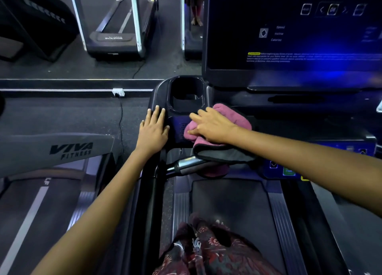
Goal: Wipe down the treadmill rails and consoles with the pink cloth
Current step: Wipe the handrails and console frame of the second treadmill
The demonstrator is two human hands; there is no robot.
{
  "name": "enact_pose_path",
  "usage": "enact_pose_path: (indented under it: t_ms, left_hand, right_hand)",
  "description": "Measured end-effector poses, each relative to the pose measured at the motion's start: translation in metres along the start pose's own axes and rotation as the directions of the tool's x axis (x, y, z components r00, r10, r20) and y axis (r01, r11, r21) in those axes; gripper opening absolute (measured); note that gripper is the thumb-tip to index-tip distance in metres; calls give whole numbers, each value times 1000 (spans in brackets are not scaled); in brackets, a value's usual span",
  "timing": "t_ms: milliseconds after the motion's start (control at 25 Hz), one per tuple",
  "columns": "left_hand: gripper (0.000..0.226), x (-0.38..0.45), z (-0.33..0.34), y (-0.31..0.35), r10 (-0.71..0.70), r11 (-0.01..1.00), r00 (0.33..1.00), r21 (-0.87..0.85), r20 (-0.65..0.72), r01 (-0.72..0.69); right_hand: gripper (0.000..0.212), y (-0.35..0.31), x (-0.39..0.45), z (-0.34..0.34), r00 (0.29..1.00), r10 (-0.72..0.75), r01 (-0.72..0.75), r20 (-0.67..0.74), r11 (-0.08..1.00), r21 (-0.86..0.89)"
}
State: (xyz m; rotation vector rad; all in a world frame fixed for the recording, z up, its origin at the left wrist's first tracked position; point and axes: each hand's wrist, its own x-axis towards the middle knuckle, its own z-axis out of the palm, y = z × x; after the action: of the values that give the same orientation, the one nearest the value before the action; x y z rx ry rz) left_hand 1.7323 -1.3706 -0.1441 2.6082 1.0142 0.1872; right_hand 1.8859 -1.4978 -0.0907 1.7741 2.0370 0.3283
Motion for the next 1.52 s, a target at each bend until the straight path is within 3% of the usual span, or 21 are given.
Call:
enact_pose_path:
  t_ms: [160,280,360,480,640,680,800,880,1000,1040,1200,1280,1520]
  left_hand:
    - [59,-18,3,-5,28,999,1000,-26,-5,-28]
    - [56,-21,2,-6,-31,969,996,-249,-85,8]
    - [53,-20,-1,-6,-96,916,993,-397,-71,60]
    - [55,-32,-1,-6,-69,956,997,-286,-29,58]
    - [65,-65,2,-7,-51,985,999,-167,-3,50]
    - [66,-72,3,-7,-62,987,998,-149,-7,61]
    - [70,-87,7,-5,-81,992,996,-96,-29,78]
    - [70,-90,7,-5,-87,993,996,-87,-36,84]
    - [69,-88,4,-2,-92,991,995,-102,-37,88]
    - [68,-87,4,-1,-103,989,994,-107,-39,98]
    - [69,-88,6,-1,-110,990,993,-99,-52,104]
    - [69,-88,5,-3,-102,989,994,-113,-46,97]
    - [69,-89,5,-2,-109,989,993,-108,-44,104]
  right_hand:
    - [40,21,-34,7,986,11,-24,166,997,79]
    - [50,9,-23,2,995,34,-38,91,999,39]
    - [46,-9,-3,0,998,27,-30,64,998,47]
    - [43,-31,24,-5,994,111,-112,14,982,152]
    - [52,-47,36,-8,930,366,-355,37,867,351]
    - [50,-50,36,-7,936,350,-335,27,870,362]
    - [34,-52,31,0,994,106,-102,6,937,334]
    - [33,-50,31,3,995,99,-92,-2,930,356]
    - [47,-52,34,3,910,415,-369,12,794,484]
    - [47,-55,36,3,888,459,-406,19,766,499]
    - [29,-63,38,2,965,260,-249,28,882,400]
    - [32,-62,35,-1,972,231,-233,50,902,364]
    - [36,-47,10,-4,850,515,-524,108,812,258]
